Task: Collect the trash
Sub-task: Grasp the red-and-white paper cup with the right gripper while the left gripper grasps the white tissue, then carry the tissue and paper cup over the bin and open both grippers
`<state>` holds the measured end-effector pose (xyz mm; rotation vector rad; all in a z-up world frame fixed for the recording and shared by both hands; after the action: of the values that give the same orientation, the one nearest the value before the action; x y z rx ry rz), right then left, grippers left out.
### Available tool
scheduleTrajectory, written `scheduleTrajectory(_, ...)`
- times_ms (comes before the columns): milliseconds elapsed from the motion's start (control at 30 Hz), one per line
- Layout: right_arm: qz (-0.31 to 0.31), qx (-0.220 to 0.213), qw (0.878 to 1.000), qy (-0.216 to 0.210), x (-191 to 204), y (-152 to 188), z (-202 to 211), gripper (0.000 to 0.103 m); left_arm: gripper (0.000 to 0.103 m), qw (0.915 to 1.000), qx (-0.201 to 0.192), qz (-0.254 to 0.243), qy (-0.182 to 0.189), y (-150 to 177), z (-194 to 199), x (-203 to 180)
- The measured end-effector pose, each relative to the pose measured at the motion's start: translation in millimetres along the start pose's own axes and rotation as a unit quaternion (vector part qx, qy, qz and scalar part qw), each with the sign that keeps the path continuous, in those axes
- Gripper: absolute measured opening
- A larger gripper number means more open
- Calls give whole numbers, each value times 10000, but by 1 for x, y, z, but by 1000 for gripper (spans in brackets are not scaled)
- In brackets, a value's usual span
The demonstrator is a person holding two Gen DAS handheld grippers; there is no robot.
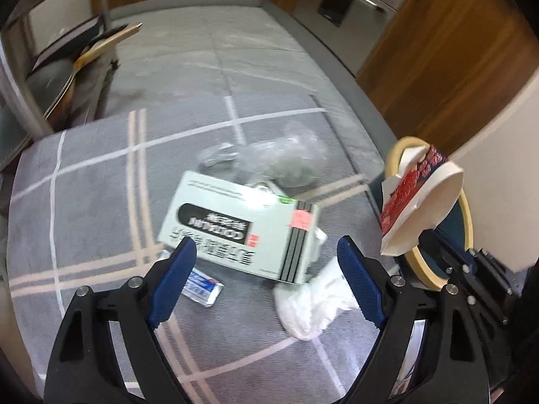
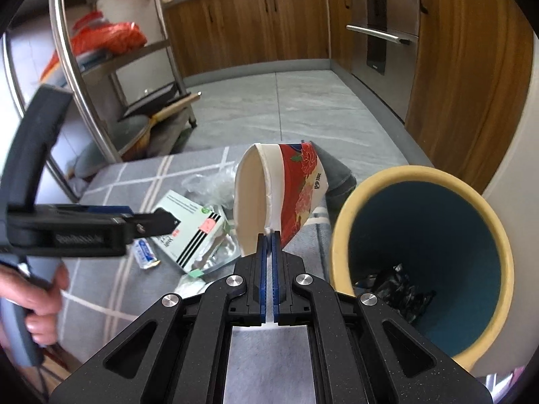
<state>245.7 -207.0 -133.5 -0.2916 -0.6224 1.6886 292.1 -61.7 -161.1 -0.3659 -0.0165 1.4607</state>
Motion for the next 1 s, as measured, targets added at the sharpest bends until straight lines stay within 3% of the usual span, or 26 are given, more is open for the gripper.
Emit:
scheduleTrajectory(133, -123, -96, 9999, -50, -7, 1, 19, 4, 83, 9991, 252, -328, -85, 22, -9, -22)
scheduleTrajectory(233, -204, -174, 9996, -40, -13, 2, 33, 4, 76, 9969, 460, -611, -165, 43, -20, -40)
scheduleTrajectory(467, -364, -280, 9989, 42, -26, 6, 54, 3, 50, 9895, 831, -1098, -439, 70, -49, -59)
scheduleTrajectory(600, -487, -322, 9983, 53, -36, 13, 65, 3, 24, 9844, 847, -1336, -770, 79, -57, -59)
scheduleTrajectory(667, -535, -345, 9980, 55, -39, 15, 69, 3, 15, 9836, 838, -1363, -831, 80, -56, -57)
scheduleTrajectory(833, -645, -411, 9971, 53, -46, 18, 80, 3, 10, 9846, 891, -1331, -703, 84, -51, -51)
scheduleTrajectory(1000, -793, -482, 9957, 75, -58, 21, 91, 3, 10, 9896, 846, -1129, -300, 87, -36, -50)
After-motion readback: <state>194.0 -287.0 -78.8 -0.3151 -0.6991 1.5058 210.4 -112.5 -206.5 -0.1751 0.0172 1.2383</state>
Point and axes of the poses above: each gripper's, at about its wrist camera, not at the fingertips, and z roughly against the way its jaws point, x to its left, y to its underside, the point moved 9 cm from there along -z, roughly the way its jaws point, and after that the axes turned 11 degrees about x, right-handed, at the moved point
